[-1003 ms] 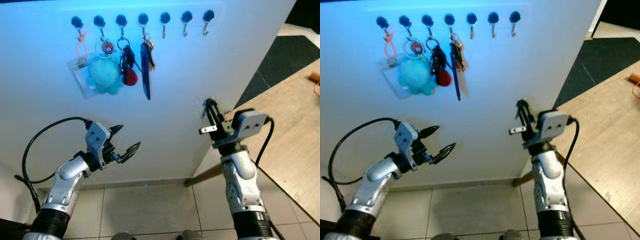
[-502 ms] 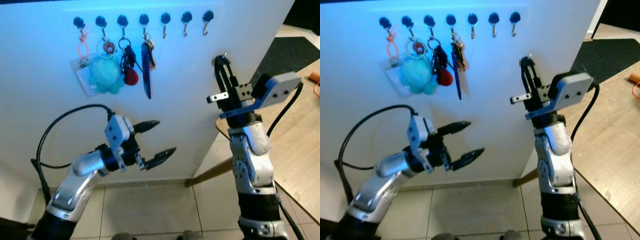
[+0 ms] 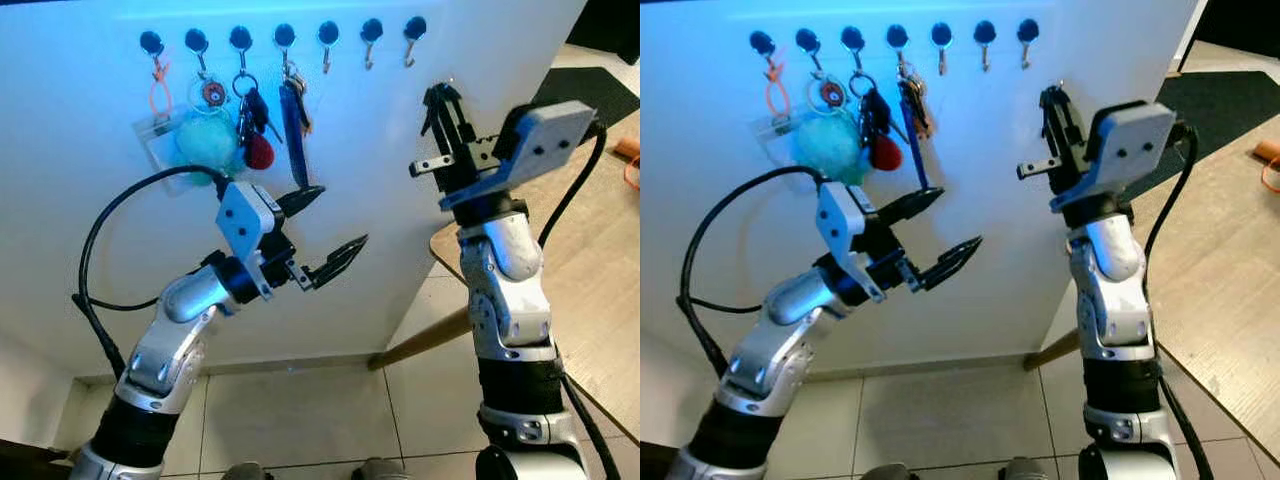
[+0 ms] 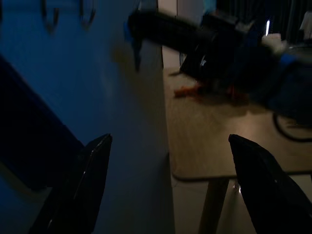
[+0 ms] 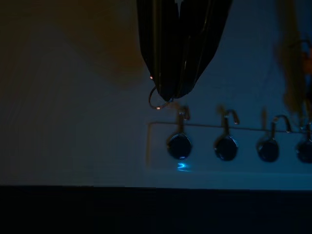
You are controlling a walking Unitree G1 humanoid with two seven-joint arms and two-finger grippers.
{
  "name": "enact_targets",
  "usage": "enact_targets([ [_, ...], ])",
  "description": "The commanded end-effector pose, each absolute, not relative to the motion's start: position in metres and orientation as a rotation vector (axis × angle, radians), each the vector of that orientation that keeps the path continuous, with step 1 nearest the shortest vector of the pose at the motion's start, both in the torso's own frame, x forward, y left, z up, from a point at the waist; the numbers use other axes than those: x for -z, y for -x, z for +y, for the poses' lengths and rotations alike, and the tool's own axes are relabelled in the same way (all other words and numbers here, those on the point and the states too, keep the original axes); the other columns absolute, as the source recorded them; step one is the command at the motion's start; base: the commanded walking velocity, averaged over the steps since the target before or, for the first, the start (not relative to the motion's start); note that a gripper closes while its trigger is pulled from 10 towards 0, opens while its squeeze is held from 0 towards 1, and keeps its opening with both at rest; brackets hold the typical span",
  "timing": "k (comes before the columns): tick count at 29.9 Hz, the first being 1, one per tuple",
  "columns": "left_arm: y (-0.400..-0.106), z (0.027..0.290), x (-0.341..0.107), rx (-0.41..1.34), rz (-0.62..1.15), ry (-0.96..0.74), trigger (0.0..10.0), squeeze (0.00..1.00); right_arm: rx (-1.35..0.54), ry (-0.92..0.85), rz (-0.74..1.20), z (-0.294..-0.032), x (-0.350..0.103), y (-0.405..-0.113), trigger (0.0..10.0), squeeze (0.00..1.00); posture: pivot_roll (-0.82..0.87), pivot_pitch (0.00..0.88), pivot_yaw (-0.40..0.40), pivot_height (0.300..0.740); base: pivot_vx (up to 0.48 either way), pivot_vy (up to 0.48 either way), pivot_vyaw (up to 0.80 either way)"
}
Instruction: Hang keys on a hook
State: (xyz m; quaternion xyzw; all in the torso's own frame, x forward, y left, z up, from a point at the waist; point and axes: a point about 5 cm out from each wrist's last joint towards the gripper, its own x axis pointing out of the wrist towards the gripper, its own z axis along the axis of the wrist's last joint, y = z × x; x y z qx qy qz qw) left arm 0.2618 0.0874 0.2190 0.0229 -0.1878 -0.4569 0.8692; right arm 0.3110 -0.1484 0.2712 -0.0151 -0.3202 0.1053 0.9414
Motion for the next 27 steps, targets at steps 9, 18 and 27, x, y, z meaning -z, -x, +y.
enact_targets([
  [9, -0.259, 0.084, -0.239, 0.931, -0.45, -0.021, 10.0, 0.0, -0.228, 0.11, -0.635, -0.139, -0.278, -0.325, 10.0, 0.0, 0.0, 0.1, 0.0, 0.74, 0.0, 0.0, 0.0],
  [18, -0.247, 0.08, -0.221, 1.061, -0.34, -0.073, 10.0, 0.0, -0.27, 0.116, -0.631, -0.132, -0.279, -0.327, 10.0, 0.0, 0.01, 0.091, -0.005, 0.74, 0.0, 0.0, 0.0],
  [27, -0.227, 0.082, -0.221, 1.261, -0.245, -0.062, 10.0, 0.0, -0.293, 0.115, -0.618, -0.126, -0.274, -0.327, 10.0, 0.0, 0.01, 0.086, -0.012, 0.74, 0.0, 0.0, 0.0],
])
